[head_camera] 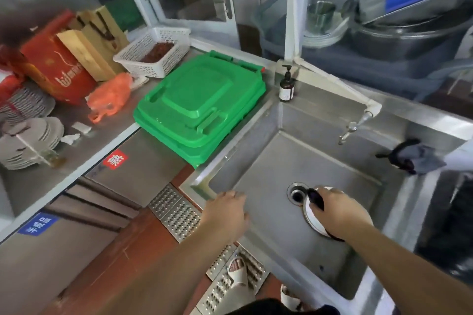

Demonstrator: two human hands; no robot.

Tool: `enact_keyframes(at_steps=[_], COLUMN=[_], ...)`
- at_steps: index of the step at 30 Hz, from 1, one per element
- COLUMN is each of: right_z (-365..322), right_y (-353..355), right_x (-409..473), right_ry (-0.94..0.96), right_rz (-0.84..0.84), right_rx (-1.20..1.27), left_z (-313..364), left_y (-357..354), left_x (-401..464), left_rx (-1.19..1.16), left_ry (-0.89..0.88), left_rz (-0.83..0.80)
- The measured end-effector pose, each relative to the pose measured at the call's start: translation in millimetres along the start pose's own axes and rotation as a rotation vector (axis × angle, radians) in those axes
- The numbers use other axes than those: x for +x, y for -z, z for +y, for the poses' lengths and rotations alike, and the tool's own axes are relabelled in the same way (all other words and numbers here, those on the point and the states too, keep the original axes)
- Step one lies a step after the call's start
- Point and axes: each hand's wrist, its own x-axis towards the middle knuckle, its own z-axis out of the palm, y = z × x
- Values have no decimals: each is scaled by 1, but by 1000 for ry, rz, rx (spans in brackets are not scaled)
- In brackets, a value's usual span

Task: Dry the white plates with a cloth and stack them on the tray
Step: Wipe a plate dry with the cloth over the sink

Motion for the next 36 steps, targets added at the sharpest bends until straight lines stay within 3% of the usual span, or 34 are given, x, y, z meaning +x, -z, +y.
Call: enact_keyframes(at_steps=[8, 18, 24, 31, 36], right_z=[33, 32, 42, 76, 103], right_y=[-28, -77, -129, -196, -232], right_x=[20, 20, 29, 59, 76], right_ry=[-355, -801, -949, -999, -1035], right_rz=[-60, 4, 36, -22, -32], right_rx=[51, 368, 450, 524, 544], left_z=[7, 43, 75, 104, 135], left_y=[-14, -52, -99, -171, -211], left_x=[113, 220, 258, 307, 347], left_rx=[54, 128, 120, -19, -89], left_ry=[-246, -515, -543, -435, -359], left_rz=[-108, -293, -383, -456, -397])
